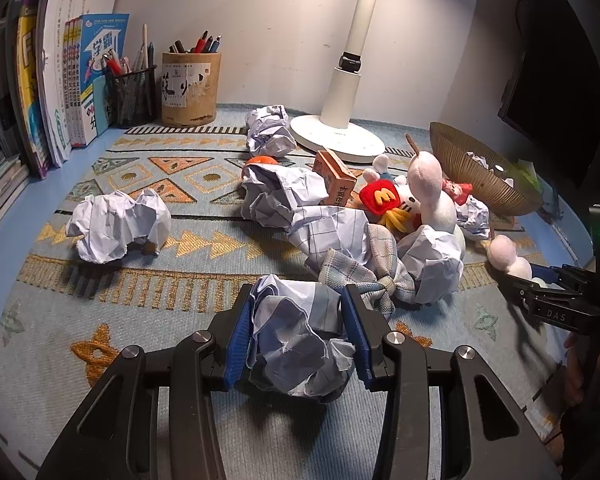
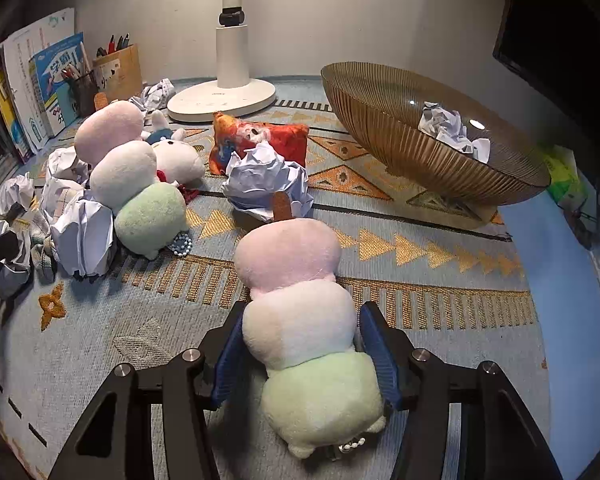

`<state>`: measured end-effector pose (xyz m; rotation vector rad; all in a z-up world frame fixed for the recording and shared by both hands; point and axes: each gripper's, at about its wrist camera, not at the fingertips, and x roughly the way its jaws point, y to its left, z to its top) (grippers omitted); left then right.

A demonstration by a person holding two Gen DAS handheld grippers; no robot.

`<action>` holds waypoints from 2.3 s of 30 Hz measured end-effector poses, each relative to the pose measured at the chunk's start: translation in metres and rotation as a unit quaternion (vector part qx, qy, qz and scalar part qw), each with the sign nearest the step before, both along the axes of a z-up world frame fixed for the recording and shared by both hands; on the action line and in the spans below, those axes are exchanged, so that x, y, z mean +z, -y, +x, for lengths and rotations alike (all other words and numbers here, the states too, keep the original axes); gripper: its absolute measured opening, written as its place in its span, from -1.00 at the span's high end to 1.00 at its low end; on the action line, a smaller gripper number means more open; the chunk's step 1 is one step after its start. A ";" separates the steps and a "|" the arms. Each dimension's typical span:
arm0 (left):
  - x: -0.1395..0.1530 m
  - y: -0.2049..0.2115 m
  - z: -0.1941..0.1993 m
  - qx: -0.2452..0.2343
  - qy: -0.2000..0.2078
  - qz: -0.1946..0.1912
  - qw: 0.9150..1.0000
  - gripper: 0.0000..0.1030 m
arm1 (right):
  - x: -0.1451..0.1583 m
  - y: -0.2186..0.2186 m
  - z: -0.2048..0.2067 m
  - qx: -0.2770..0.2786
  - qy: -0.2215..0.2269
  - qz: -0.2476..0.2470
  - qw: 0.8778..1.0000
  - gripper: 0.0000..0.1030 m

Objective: Organize objects
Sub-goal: 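Grasp the pink-white-green plush with the right gripper while the left gripper holds paper, then carry both items to the glass bowl and open both grippers, then grasp a crumpled paper ball from the rug with the left gripper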

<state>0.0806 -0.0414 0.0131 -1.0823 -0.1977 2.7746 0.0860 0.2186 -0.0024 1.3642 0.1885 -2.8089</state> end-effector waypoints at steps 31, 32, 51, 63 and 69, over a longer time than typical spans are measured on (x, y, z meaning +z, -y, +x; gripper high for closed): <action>0.159 -0.218 -0.121 -0.162 -0.105 0.014 0.981 0.22 | 0.149 -0.162 -0.028 -0.150 -0.189 -0.228 0.943 -0.02; 0.155 -0.227 -0.132 -0.162 -0.099 0.014 0.982 0.22 | 0.148 -0.171 -0.036 -0.172 -0.190 -0.230 0.939 -0.02; 0.094 -0.193 -0.162 -0.055 -0.029 -0.007 0.998 -0.63 | 0.103 -0.166 -0.083 -0.172 -0.128 -0.221 0.951 -0.61; 0.091 -0.062 -0.075 0.080 -0.093 -0.085 0.989 -0.98 | 0.074 -0.017 -0.045 -0.060 -0.105 -0.169 0.978 -0.65; 0.048 -0.034 -0.081 0.116 -0.097 -0.096 0.984 -0.98 | 0.053 0.010 -0.042 -0.060 -0.144 -0.092 0.984 -0.65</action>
